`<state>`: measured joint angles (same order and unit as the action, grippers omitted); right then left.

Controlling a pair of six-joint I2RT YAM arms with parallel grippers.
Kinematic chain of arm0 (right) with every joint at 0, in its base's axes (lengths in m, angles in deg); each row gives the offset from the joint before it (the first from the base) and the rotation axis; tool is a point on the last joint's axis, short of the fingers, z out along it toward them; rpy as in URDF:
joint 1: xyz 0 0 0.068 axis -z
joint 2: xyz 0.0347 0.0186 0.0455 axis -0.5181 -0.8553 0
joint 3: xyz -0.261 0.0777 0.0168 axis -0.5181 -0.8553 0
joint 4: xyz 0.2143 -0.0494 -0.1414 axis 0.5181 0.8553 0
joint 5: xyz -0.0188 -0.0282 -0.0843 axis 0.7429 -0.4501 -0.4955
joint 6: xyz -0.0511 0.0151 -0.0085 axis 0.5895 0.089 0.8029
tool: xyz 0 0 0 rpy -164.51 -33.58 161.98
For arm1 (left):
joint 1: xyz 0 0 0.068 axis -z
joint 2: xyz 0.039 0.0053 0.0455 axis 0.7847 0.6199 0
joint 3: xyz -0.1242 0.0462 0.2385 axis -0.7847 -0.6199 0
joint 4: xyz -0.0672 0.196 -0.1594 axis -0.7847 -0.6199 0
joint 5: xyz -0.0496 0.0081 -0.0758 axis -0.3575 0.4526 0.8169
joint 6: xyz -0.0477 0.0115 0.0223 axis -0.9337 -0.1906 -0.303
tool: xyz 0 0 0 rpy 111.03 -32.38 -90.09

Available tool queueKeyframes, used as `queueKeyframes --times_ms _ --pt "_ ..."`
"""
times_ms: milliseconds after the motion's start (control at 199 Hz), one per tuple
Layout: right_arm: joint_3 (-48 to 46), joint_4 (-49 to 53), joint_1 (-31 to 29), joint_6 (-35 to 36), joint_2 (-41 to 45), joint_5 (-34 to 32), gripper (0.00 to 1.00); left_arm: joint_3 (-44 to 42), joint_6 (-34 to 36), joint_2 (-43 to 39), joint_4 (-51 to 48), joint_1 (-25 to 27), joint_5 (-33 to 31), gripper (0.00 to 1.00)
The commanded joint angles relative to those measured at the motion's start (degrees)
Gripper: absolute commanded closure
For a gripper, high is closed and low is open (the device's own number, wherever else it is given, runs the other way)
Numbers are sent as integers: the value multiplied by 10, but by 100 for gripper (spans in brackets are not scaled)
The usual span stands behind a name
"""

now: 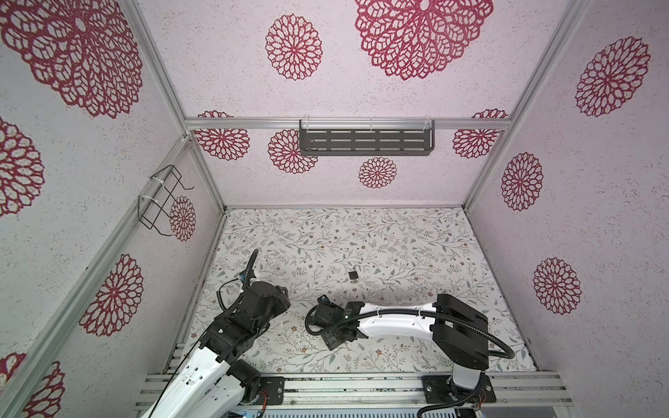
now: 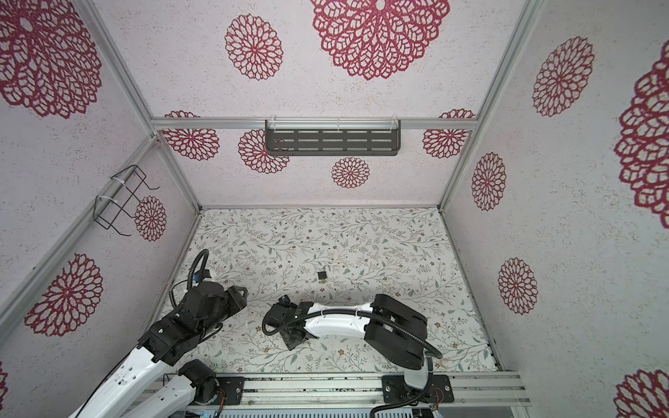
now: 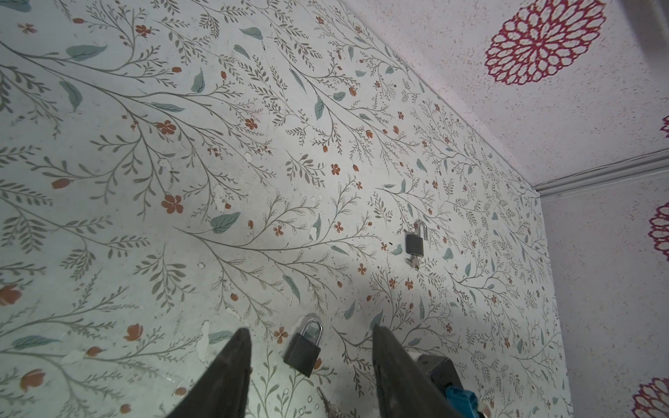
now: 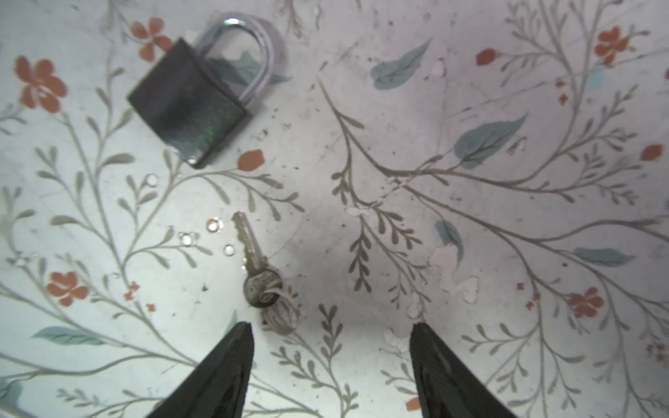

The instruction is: Unlock with the key

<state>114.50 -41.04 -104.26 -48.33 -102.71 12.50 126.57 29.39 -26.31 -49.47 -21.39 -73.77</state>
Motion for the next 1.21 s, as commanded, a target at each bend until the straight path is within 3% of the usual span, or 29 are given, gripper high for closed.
queueKeyframes --times_ms 0,327,608,1201 --pt "-3 -22 -2 9 20 31 32 14 -1 -5 14 -6 -1 44" --pt "-9 -32 5 15 7 39 48 12 -3 -6 15 -8 1 43" --pt "-12 -46 12 21 -6 44 54 12 -4 -3 20 -8 6 43" --pt "-31 -70 12 29 -6 49 79 6 -6 12 37 -10 17 43"
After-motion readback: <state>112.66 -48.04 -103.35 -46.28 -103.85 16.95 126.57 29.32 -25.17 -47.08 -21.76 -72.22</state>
